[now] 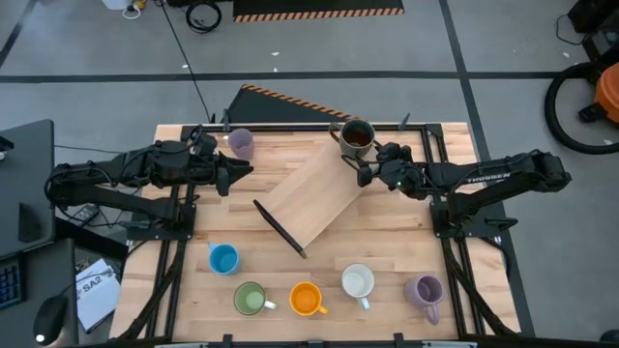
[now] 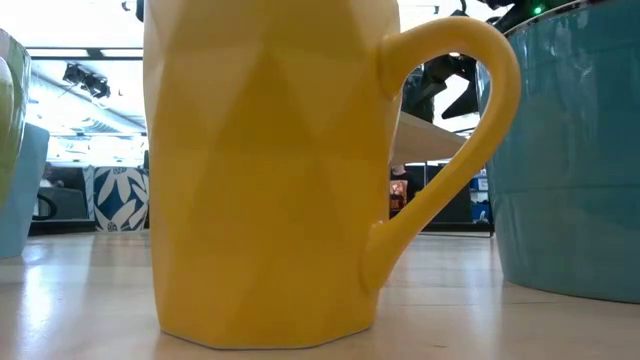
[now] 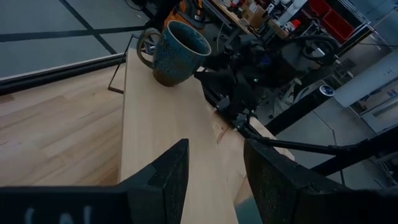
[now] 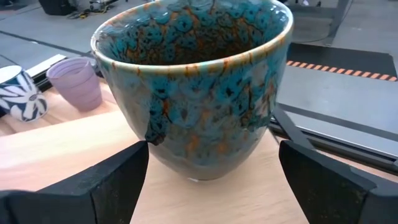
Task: Place coffee mugs
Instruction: Put the blue patterned mug on the shelf
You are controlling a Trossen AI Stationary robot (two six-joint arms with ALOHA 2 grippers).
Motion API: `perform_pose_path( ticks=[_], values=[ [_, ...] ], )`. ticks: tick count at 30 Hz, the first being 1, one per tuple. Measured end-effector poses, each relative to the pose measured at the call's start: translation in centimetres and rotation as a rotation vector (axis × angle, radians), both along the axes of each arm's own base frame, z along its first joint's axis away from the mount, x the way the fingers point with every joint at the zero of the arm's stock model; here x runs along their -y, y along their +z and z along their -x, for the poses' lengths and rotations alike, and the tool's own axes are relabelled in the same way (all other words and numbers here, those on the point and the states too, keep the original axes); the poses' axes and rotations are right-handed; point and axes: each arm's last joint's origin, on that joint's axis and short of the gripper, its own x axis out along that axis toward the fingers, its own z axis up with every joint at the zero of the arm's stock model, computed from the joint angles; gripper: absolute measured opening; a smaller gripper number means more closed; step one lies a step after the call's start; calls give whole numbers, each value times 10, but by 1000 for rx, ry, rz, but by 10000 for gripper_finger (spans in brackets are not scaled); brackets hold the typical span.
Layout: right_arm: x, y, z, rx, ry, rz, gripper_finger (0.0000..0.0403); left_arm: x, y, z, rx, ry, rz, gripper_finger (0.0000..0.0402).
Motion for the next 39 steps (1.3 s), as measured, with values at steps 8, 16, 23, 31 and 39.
perform_pose_path(
  ticks=[8,16,23,31,39],
  values=[
    [5,0,0,-12,2,-5,367,-4,1,-7,7,145,-66,160],
    [8,3,-2,-51,62,45,367,-22,-10,-52,-1,173,-130,160],
    [7,2,-2,-74,107,31,367,-58,-30,-92,3,116,-96,160],
    [6,1,-2,-86,130,16,367,-90,-64,-124,-57,114,-69,160],
    [6,1,-2,-62,122,3,367,-110,-71,-163,-109,62,-133,160]
  ],
)
